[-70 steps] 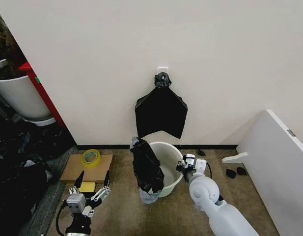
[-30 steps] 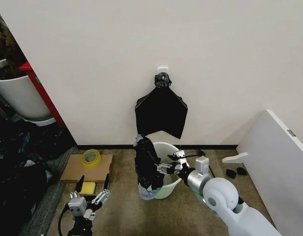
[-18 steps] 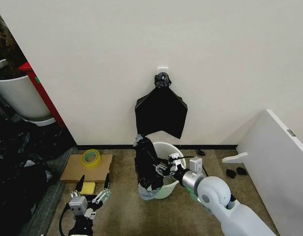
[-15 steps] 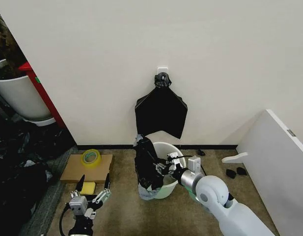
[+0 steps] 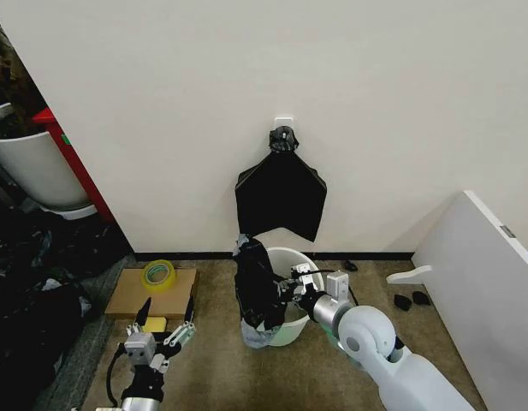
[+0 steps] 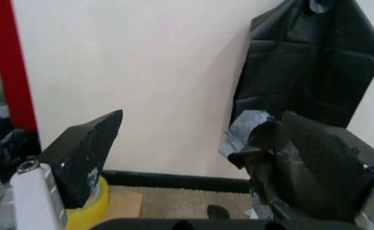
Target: Place the garbage bag over the trash bin.
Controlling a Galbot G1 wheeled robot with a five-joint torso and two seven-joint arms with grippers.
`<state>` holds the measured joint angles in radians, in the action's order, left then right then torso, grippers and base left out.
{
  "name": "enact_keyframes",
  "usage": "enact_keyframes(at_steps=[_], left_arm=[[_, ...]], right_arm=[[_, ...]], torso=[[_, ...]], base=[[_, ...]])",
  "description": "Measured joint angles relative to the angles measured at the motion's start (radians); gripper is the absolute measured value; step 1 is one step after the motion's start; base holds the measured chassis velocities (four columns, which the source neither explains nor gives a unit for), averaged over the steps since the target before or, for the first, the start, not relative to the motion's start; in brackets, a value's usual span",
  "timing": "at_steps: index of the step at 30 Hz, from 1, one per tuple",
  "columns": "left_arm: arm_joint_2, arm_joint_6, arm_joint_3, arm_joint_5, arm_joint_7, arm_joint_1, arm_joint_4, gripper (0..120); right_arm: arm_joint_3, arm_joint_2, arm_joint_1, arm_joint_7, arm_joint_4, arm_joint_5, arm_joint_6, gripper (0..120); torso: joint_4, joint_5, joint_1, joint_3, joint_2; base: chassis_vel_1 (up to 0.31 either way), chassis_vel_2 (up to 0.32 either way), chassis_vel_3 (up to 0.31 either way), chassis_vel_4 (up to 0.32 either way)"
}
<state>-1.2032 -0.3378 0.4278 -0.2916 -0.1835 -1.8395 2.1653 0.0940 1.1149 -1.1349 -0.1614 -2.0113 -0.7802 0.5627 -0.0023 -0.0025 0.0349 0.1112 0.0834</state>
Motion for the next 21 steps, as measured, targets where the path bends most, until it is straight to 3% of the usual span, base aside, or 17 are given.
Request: enact_keyframes(at_steps=[9,15,18,20,21], left_arm=[[0.063,0.124,-0.074,0.013,-0.016,0.135,-0.017,98],[0.156,0.226,-0.193,-0.048,-0.032,0.258,-0.039,98],[0.171,0.258,-0.222,-0.074,-0.046,0.287,-0.041,98],[0.185,0.353,-0.281,-0.134,-0.104,0.340,-0.042,98],[0.185,0.353,-0.281,-0.134,-0.104,0.340,-0.042,98]], right_arm=[[0.050,-0.007,-0.060,-0.119,-0.039,0.012,-0.005,0],[0.048,-0.008,-0.052,-0.173,-0.043,-0.025,0.012,0],[0.044,-0.007,-0.048,-0.174,-0.041,-0.029,0.014,0],[0.035,-0.005,-0.039,-0.179,-0.035,-0.035,0.018,0],[0.035,-0.005,-0.039,-0.179,-0.035,-0.035,0.018,0]], torso=[[0.0001,0.0001,0.000,0.000,0.000],[0.0002,0.0001,0.000,0.000,0.000],[0.0002,0.0000,0.000,0.000,0.000],[-0.0001,0.0001,0.000,0.000,0.000],[-0.0001,0.0001,0.000,0.000,0.000]], base=[[0.000,0.000,0.000,0.000],[0.000,0.000,0.000,0.000],[0.000,0.000,0.000,0.000],[0.000,0.000,0.000,0.000],[0.000,0.000,0.000,0.000]])
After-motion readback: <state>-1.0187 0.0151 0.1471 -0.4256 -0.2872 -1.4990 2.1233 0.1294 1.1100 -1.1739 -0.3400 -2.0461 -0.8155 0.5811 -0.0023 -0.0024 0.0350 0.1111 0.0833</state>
